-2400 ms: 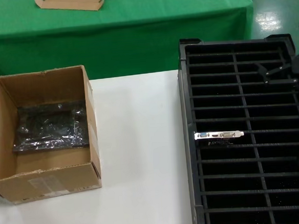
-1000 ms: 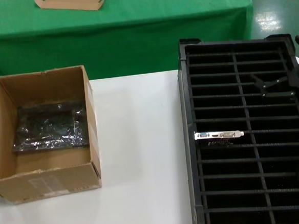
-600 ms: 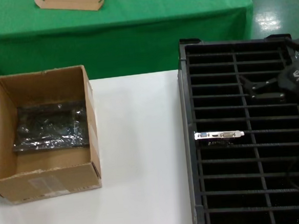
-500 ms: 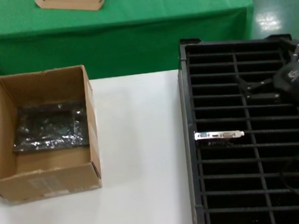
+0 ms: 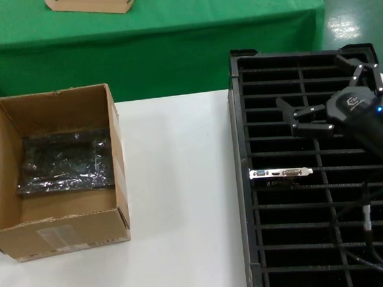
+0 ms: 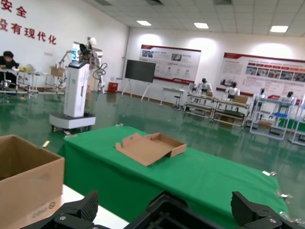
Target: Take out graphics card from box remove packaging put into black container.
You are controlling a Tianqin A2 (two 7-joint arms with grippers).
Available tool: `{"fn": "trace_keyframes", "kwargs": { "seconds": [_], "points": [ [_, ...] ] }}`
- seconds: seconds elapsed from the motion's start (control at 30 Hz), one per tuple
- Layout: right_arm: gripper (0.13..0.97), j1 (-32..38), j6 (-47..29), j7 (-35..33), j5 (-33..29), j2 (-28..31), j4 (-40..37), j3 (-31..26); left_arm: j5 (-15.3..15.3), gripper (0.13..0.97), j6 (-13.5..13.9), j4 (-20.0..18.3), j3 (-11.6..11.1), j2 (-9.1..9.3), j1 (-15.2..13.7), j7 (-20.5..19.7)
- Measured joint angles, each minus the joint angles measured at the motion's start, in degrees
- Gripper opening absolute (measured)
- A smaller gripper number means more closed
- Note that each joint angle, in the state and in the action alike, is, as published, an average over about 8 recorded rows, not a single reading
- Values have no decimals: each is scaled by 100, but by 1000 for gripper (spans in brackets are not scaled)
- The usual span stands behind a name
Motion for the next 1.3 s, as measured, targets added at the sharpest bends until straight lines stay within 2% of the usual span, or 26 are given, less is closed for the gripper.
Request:
{"fn": "trace_keyframes", "kwargs": {
  "seconds": [0.23,0.47,0.73,1.3],
  "points": [
    [966,-258,-42,-29,158,-78,-10,102,454,957,67,-455,204,-63,-104,-379],
    [966,-464,-110,-85,313,-191,-90,195,725,966,194,-534,367,-54,-197,-653],
    [966,-619,14,-74,303,-250,-23,217,797,966,149,-615,474,-41,-67,-834],
    [966,-1168,710,57,123,-405,383,280,905,966,-1,-949,928,36,469,-1385]
  ]
}}
